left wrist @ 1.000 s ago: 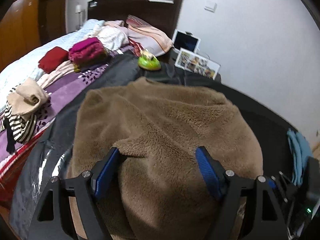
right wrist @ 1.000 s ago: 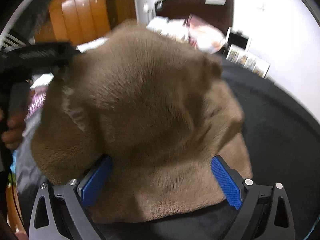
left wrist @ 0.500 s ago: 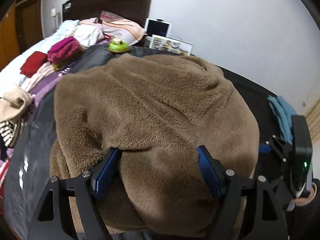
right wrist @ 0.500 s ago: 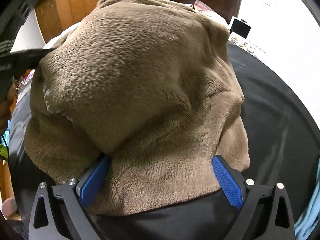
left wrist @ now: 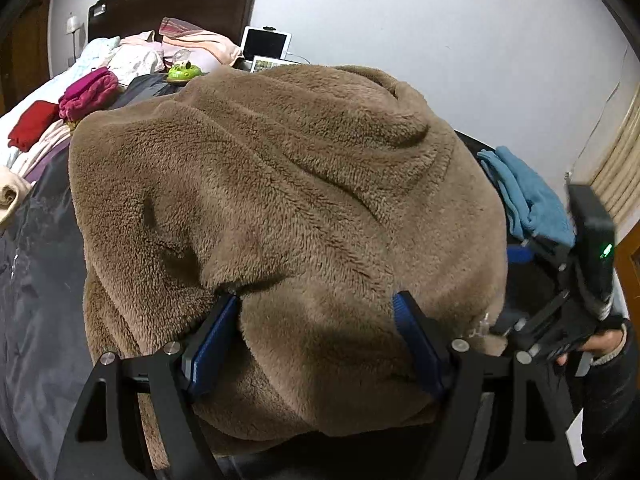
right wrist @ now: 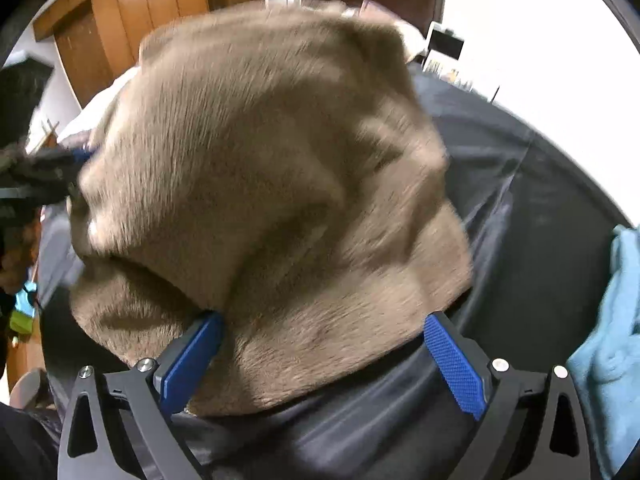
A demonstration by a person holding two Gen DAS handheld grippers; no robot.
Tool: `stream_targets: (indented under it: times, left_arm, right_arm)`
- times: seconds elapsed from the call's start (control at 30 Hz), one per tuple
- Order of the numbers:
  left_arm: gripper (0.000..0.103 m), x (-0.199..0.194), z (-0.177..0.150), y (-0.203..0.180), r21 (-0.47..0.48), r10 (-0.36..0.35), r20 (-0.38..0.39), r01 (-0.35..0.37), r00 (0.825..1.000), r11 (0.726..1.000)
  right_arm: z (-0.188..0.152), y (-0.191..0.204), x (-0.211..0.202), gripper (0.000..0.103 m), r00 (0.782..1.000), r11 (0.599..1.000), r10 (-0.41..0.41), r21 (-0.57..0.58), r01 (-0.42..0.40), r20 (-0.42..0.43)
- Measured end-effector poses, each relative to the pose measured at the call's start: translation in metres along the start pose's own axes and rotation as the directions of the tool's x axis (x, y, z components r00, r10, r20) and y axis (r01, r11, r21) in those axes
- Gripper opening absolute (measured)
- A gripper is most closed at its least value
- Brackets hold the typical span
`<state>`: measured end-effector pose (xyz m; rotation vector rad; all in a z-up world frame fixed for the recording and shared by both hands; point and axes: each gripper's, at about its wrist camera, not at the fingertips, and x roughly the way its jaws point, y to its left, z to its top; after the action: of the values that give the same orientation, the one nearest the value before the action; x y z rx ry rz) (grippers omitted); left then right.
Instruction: Fold clothes
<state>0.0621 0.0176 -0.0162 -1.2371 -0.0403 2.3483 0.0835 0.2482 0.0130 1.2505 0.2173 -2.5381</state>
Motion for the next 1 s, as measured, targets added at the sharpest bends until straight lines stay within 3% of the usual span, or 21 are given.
stream_targets:
  times: [0.13,0.47,0.57,0.7,0.77,0.83,0.87,0.93,1.0]
  left_arm:
    - [0.081,-0.003,-0.006,0.005,-0.007,-0.009,-0.004,0.009,1.0,1.0]
    - [0.081,-0.005,-0.019,0.007,0.007,-0.002,-0.004,0.002,1.0,1.0]
    - [0.081,-0.006,-0.021,0.008,0.012,-0.004,-0.004,0.004,1.0,1.0]
    - [0.081,-0.007,-0.024,0.009,0.01,-0.013,0.003,0.013,1.0,1.0]
    - [0.081,-0.007,-0.025,0.01,0.01,-0.018,0.003,0.018,1.0,1.0]
    - [0.081,-0.004,-0.023,0.016,0.007,-0.026,0.005,0.026,1.0,1.0]
    - [0.081,-0.004,-0.023,0.018,0.004,-0.031,0.007,0.031,0.999,1.0]
    - [0.081,-0.006,-0.022,0.02,-0.009,-0.043,0.015,0.043,0.999,0.999]
    - [0.081,-0.012,-0.019,0.023,-0.029,-0.055,0.029,0.055,0.998,0.998]
  right_arm:
    - [0.004,-0.011,-0.014,0.102,0.998,1.0,-0.014,0.025,0.013,0.057]
    - [0.044,-0.07,0.034,0.102,0.983,0.974,0.149,0.156,-0.164,0.105]
    - [0.049,-0.085,0.057,0.102,0.961,0.946,0.257,0.177,-0.272,0.103]
    - [0.047,-0.094,0.073,0.098,0.913,0.89,0.39,0.205,-0.407,0.118]
    - [0.043,-0.089,0.076,0.084,0.886,0.865,0.448,0.195,-0.463,0.119]
    - [0.038,-0.083,0.077,0.047,0.856,0.833,0.503,0.199,-0.517,0.118]
    - [0.036,-0.081,0.077,0.041,0.847,0.824,0.517,0.198,-0.531,0.121]
    - [0.033,-0.076,0.071,0.023,0.844,0.823,0.52,0.185,-0.537,0.132]
    - [0.029,-0.069,0.057,0.019,0.863,0.847,0.483,0.171,-0.503,0.148]
